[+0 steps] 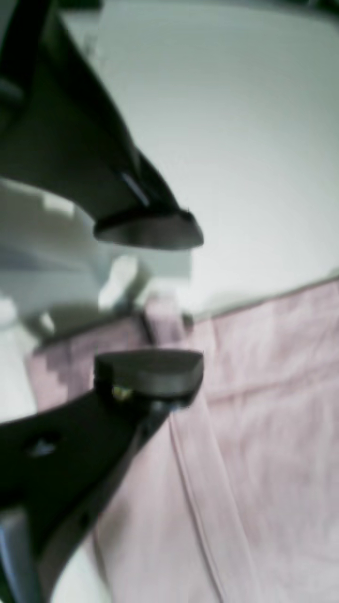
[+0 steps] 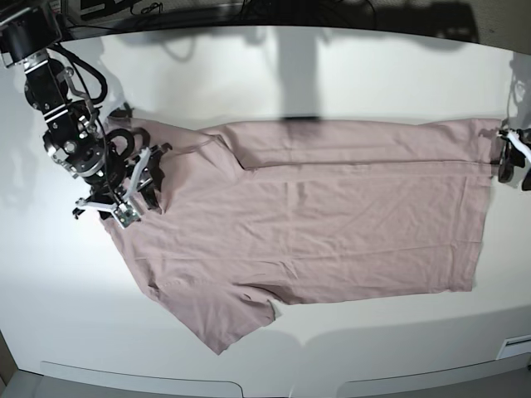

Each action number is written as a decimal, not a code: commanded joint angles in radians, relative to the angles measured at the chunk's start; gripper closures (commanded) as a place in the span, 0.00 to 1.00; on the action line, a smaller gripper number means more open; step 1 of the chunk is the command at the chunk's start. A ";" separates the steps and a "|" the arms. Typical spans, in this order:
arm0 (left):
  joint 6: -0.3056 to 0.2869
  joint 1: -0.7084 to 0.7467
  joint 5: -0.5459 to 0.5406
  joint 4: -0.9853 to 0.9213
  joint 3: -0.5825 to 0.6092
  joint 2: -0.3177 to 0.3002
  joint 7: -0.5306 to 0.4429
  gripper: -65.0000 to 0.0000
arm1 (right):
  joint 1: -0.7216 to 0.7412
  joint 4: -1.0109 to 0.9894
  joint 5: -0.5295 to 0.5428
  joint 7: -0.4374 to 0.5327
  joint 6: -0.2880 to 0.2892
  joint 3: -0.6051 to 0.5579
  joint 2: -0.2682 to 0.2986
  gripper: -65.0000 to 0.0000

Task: Fold the T-shirt properly
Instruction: 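Lower the held edges onto the shirt body, folding it over, then drag the folded shirt toward the robot with both grippers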

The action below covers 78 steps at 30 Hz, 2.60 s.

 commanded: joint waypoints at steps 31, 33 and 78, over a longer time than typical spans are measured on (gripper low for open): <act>0.062 0.010 0.010 -0.126 -0.010 0.241 0.106 1.00 | -0.138 0.056 0.193 -0.477 -0.056 0.254 -0.196 1.00; 0.062 0.042 0.011 -0.130 -0.010 0.241 0.104 1.00 | -0.168 0.056 0.182 -0.468 -0.056 0.254 -0.196 1.00; 0.055 0.568 0.202 0.116 -0.014 0.340 -0.096 1.00 | -0.731 0.290 0.099 -0.196 -0.056 0.428 -0.196 1.00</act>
